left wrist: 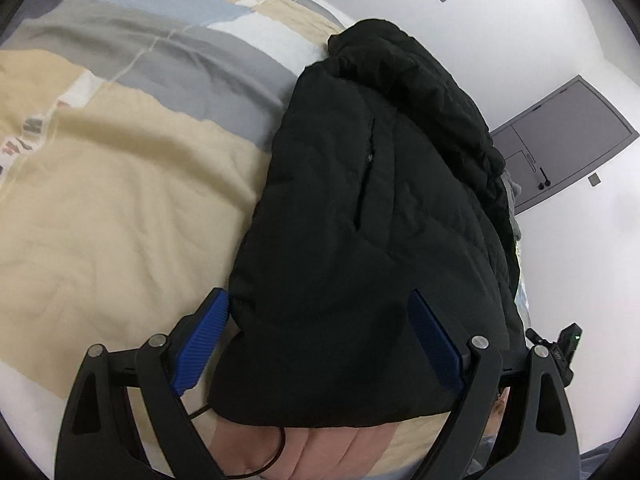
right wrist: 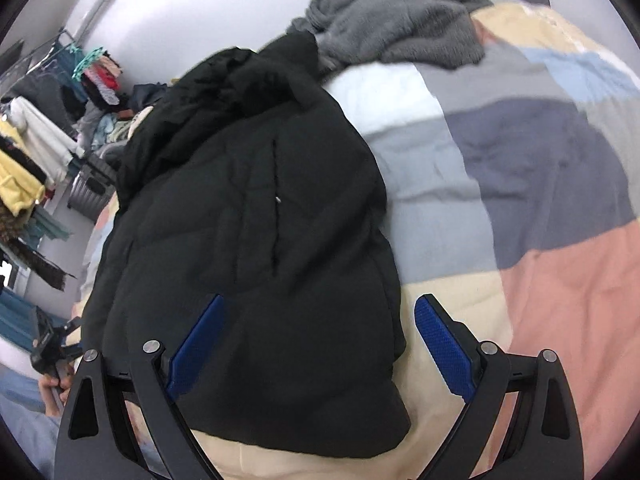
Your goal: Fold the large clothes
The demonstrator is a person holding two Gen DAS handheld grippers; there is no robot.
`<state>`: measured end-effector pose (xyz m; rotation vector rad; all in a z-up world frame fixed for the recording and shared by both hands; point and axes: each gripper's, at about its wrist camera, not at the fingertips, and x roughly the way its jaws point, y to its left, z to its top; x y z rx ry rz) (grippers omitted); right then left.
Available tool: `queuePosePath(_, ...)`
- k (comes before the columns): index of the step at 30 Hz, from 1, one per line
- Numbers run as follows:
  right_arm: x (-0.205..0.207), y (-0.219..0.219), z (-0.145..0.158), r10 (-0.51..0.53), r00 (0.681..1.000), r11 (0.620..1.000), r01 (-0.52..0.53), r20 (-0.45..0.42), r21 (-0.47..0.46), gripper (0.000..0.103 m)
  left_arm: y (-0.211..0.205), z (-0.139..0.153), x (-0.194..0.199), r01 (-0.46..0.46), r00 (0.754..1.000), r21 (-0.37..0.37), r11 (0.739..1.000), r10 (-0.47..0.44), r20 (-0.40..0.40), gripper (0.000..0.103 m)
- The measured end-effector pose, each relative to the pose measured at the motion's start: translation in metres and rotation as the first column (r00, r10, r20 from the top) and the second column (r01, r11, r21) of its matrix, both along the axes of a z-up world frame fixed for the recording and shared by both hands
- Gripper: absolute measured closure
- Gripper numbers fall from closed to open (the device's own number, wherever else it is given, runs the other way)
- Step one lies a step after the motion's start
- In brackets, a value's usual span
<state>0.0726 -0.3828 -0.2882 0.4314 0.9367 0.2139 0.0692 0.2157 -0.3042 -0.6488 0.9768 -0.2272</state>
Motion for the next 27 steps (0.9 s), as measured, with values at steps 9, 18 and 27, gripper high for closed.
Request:
queuePosePath(9,0.008,0.012,-0.025,0.045,0.998,0.997,-0.041,-0.05,0.068,0.008,0.004,-0.028,-0.003,-0.022,1.0,-0.06,0.998,0.021,-0.013,0.011)
queuePosePath(18,0.014,0.039,-0.018,0.129,0.991,0.99,-0.127,-0.022,0.069,0.008,-0.005,-0.025,-0.009,0.002,1.0,-0.093,0.996,0.0,0.022,0.023)
queuePosePath(27,0.01,0.058,-0.006,0.205,0.979,0.978,-0.205,-0.002,0.03,0.057,-0.009,-0.018,-0.008,0.039,0.999,-0.205,0.978,-0.031,0.042,0.068)
